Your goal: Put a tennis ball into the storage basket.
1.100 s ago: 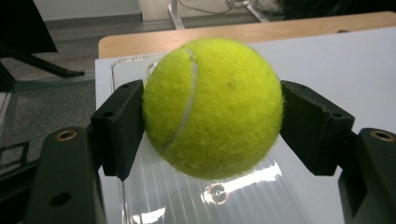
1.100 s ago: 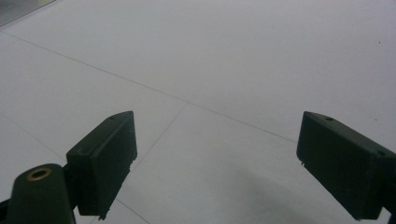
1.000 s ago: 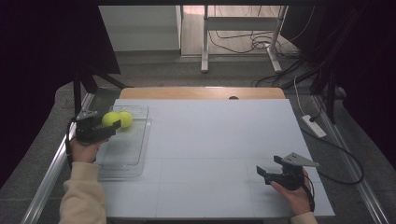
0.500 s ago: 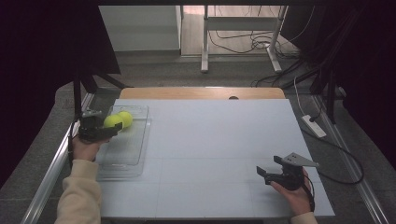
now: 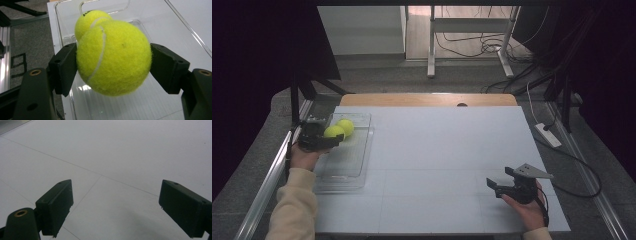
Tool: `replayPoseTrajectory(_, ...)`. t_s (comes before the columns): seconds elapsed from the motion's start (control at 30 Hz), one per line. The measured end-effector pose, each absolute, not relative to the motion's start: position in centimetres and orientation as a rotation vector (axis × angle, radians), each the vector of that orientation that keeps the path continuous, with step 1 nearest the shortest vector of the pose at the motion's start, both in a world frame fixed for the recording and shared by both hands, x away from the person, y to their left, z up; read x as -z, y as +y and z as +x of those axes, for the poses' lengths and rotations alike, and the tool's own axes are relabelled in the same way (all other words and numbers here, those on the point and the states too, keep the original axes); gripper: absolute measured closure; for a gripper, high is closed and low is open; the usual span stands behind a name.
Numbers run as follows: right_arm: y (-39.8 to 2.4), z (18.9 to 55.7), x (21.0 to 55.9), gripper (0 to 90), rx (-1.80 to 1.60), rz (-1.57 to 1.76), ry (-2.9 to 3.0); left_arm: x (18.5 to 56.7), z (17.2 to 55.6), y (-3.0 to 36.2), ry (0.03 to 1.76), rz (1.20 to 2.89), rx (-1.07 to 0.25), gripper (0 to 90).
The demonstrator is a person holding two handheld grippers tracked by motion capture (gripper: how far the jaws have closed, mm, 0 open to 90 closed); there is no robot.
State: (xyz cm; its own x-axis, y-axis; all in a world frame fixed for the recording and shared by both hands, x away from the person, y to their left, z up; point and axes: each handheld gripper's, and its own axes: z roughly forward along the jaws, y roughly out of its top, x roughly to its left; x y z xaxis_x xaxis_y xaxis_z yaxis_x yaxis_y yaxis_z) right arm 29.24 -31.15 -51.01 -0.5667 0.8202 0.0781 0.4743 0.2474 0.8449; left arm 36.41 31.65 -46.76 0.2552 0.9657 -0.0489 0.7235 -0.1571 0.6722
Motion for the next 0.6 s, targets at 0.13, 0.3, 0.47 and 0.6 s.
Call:
replayPoseTrajectory(0.13, -31.2, 29.2, 51.0, 12.3, -1.246, 1.185, 2.146, 46.8, 36.9, 31.4, 1.529, 1.996, -0.519, 27.1)
replayPoseTrajectory(0.3, -31.2, 29.3, 51.0, 12.3, -1.244, 1.185, 2.146, 47.1, 37.7, 31.1, 1.547, 2.053, -0.485, 27.1)
replayPoseTrajectory(0.47, -31.2, 29.3, 51.0, 12.3, -1.244, 1.186, 2.145, 47.2, 37.9, 30.9, 1.542, 2.084, -0.468, 27.0)
replayPoseTrajectory(0.6, -31.2, 29.3, 51.0, 12.3, -1.243, 1.188, 2.146, 47.3, 38.0, 30.9, 1.550, 2.096, -0.462, 26.9)
